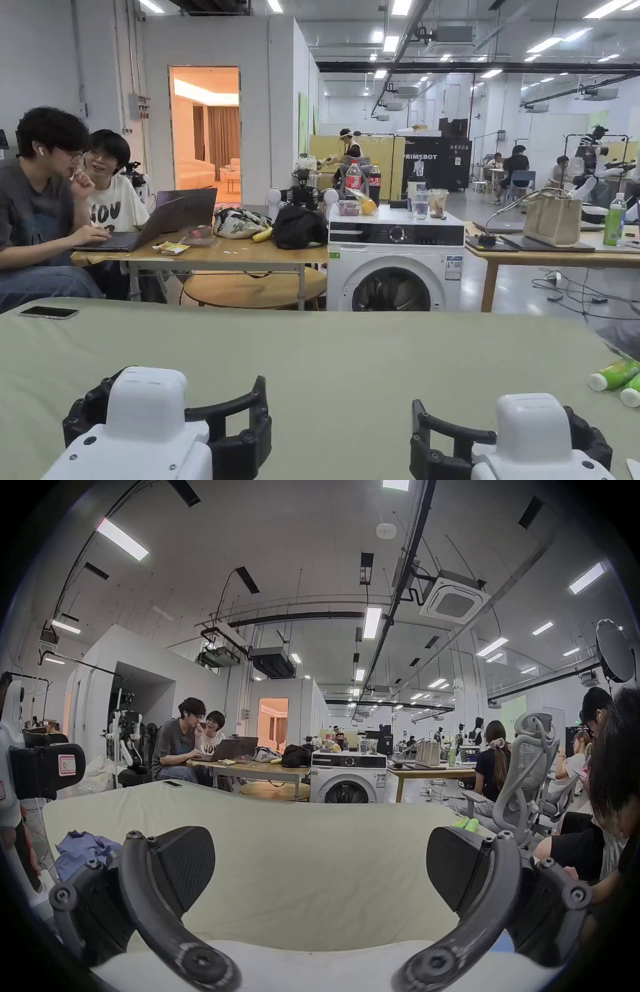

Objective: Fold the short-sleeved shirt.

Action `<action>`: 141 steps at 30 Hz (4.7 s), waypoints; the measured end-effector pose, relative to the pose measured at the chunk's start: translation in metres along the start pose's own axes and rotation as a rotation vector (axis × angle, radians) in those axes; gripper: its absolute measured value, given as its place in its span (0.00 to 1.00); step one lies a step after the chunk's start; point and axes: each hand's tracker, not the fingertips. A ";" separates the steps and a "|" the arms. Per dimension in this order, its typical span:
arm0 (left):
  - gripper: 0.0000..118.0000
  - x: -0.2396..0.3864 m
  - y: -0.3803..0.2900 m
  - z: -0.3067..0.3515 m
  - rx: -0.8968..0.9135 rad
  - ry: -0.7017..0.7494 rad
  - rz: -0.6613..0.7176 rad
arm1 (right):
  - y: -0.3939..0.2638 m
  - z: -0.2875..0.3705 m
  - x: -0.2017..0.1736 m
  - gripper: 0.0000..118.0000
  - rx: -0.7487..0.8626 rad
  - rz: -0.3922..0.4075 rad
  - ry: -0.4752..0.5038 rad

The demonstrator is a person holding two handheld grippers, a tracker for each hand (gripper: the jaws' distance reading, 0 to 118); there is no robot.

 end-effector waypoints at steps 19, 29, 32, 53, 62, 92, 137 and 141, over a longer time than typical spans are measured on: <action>1.00 -0.013 0.000 0.004 -0.002 0.039 0.018 | 0.001 -0.006 -0.012 1.00 -0.003 0.009 0.020; 1.00 -0.035 0.000 0.019 -0.005 0.113 -0.013 | -0.005 -0.016 -0.041 1.00 -0.013 -0.011 0.098; 1.00 -0.043 -0.001 0.023 -0.008 0.139 -0.017 | -0.006 -0.019 -0.051 1.00 -0.014 -0.015 0.127; 1.00 -0.076 -0.005 0.047 -0.018 0.263 -0.015 | -0.010 -0.028 -0.094 1.00 -0.027 -0.019 0.247; 0.00 -0.080 -0.003 0.060 -0.006 0.238 -0.058 | -0.012 -0.029 -0.097 0.03 -0.040 -0.032 0.274; 0.81 -0.201 -0.219 -0.076 -1.046 0.152 0.045 | -0.060 -0.032 -0.078 0.00 -0.227 -0.058 0.357; 0.00 0.213 -0.168 -0.151 -0.851 -0.806 0.222 | -0.057 0.033 0.071 0.00 -0.254 -0.172 0.070; 0.00 0.243 -0.154 -0.138 -0.842 -0.949 0.214 | -0.063 0.047 0.085 0.00 -0.268 -0.161 0.022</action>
